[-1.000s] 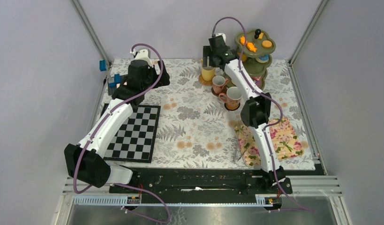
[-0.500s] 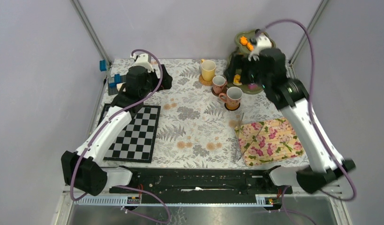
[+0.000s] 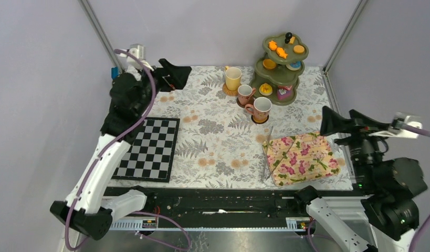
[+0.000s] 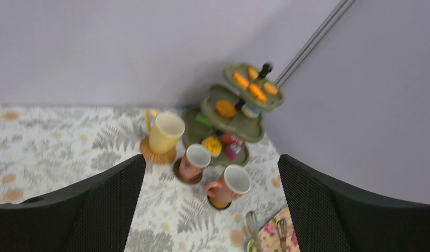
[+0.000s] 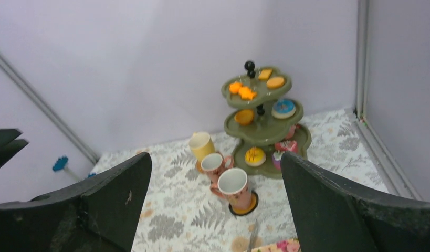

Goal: Serve the afternoon tea

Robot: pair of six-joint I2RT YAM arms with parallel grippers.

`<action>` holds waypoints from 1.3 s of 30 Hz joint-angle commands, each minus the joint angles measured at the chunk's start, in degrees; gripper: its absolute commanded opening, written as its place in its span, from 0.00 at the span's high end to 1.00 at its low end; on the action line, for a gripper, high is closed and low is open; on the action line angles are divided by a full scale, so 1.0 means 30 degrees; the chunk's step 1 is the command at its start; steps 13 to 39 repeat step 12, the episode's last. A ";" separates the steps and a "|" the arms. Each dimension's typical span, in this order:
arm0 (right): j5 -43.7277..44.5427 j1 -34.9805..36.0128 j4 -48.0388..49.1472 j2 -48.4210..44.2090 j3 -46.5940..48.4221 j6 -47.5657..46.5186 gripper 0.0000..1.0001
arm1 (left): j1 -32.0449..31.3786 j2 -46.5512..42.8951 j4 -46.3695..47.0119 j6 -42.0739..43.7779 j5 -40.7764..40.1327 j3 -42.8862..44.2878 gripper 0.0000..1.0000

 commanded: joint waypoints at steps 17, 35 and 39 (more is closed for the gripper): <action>-0.0197 0.0017 0.2476 0.0992 -0.0420 -0.2308 0.00 | -0.0041 -0.5785 0.2209 0.2493 -0.2671 0.0404 0.01; -0.0197 0.0017 0.2476 0.0992 -0.0420 -0.2308 0.00 | -0.0041 -0.5785 0.2209 0.2493 -0.2671 0.0404 0.01; -0.0197 0.0017 0.2476 0.0992 -0.0420 -0.2308 0.00 | -0.0041 -0.5785 0.2209 0.2493 -0.2671 0.0404 0.01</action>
